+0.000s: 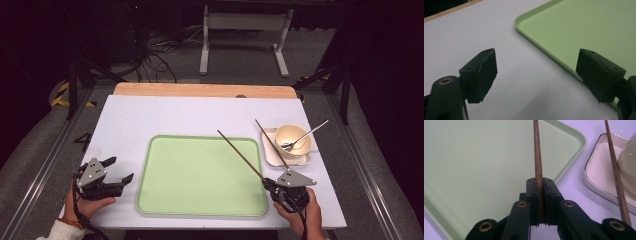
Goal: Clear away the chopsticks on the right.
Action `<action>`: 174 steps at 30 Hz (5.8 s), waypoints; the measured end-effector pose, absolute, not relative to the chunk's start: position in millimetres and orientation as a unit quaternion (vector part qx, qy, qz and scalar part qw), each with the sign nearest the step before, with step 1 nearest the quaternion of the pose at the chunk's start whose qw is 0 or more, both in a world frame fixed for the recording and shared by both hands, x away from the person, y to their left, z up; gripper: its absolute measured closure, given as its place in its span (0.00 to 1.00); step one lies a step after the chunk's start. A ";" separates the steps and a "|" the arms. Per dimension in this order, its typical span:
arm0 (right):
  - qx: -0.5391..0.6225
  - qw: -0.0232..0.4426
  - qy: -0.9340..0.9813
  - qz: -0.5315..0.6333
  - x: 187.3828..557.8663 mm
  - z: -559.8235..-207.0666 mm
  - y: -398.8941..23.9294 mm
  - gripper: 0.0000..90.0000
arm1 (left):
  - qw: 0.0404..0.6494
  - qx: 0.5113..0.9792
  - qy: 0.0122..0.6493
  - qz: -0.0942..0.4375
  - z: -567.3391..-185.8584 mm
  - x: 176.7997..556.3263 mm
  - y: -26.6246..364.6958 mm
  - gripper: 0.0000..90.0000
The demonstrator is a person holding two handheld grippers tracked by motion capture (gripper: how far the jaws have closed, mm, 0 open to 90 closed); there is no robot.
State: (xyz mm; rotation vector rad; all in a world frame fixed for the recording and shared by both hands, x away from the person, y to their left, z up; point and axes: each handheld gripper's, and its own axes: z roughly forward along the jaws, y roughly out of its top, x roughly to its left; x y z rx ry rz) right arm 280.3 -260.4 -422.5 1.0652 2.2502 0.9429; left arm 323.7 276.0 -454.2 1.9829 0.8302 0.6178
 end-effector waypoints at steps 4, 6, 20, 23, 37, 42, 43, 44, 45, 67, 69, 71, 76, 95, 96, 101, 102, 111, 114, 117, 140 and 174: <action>0.386 0.229 0.826 0.341 278.5 -425.9 -257.3 0.94 | 0.437 0.798 0.332 0.247 -454.2 324.0 275.4 0.20; 0.382 0.224 0.830 0.339 277.5 -428.4 -254.9 0.94 | 0.437 0.799 0.333 0.246 -454.2 324.1 275.1 0.20; 0.378 0.202 0.842 0.327 279.6 -439.7 -243.3 0.94 | 0.436 0.800 0.333 0.245 -454.5 324.1 275.1 0.20; 0.377 0.202 0.843 0.326 279.8 -439.8 -242.8 0.94 | 0.437 0.799 0.333 0.244 -454.6 324.1 275.3 0.20; 0.386 0.201 0.842 0.320 282.7 -443.3 -242.9 0.94 | 0.437 0.799 0.334 0.243 -454.7 324.2 275.1 0.20; 0.386 0.201 0.842 0.318 282.5 -444.1 -241.7 0.94 | 0.437 0.799 0.333 0.244 -454.7 324.3 275.2 0.20; 0.386 0.201 0.842 0.318 282.7 -444.4 -241.3 0.94 | 0.437 0.800 0.332 0.243 -454.9 324.8 275.1 0.20; 0.387 0.202 0.842 0.318 282.9 -444.7 -241.0 0.94 | 0.436 0.800 0.333 0.243 -454.9 324.6 274.8 0.20; 0.387 0.201 0.842 0.318 283.1 -445.0 -240.8 0.94 | 0.436 0.800 0.332 0.243 -454.8 324.3 274.6 0.20; 0.380 0.199 0.834 0.347 283.5 -443.9 -244.1 0.83 | 0.435 0.802 0.330 0.242 -455.3 325.2 274.9 0.20; 0.378 0.203 0.833 0.349 283.2 -442.7 -245.3 0.84 | 0.435 0.802 0.330 0.242 -455.3 325.2 274.7 0.20; 0.376 0.206 0.833 0.350 283.5 -441.5 -246.3 0.84 | 0.435 0.802 0.329 0.243 -455.2 325.3 274.5 0.21; 0.368 0.215 0.834 0.350 284.6 -439.6 -248.6 0.84 | 0.434 0.803 0.330 0.242 -455.6 325.2 274.5 0.21; 0.388 0.243 0.811 0.364 292.3 -423.5 -275.1 0.83 | 0.434 0.802 0.334 0.240 -456.5 324.6 276.1 0.21; 0.390 0.246 0.810 0.362 292.2 -422.5 -276.8 0.83 | 0.434 0.802 0.332 0.241 -456.3 324.7 275.9 0.21; 0.397 0.265 0.803 0.357 291.5 -418.8 -286.3 0.83 | 0.432 0.804 0.330 0.242 -456.0 324.7 274.9 0.21; 0.400 0.270 0.800 0.356 291.5 -417.7 -288.9 0.83 | 0.432 0.804 0.331 0.241 -456.1 324.8 274.8 0.21; 0.445 0.293 0.776 0.338 297.1 -416.7 -323.4 0.79 | 0.434 0.804 0.329 0.239 -455.9 325.3 274.2 0.21; 0.452 0.290 0.775 0.332 299.8 -419.1 -327.2 0.77 | 0.434 0.804 0.329 0.239 -455.8 325.1 273.9 0.21; 0.456 0.285 0.777 0.329 302.6 -421.4 -329.5 0.73 | 0.433 0.805 0.329 0.239 -455.8 324.9 273.6 0.21; 0.501 0.262 0.771 0.294 322.5 -443.0 -337.8 0.76 | 0.437 0.803 0.326 0.239 -454.7 324.2 273.7 0.21; 0.465 0.262 0.781 0.324 309.7 -431.0 -326.4 0.94 | 0.440 0.803 0.324 0.238 -454.4 323.9 273.4 0.21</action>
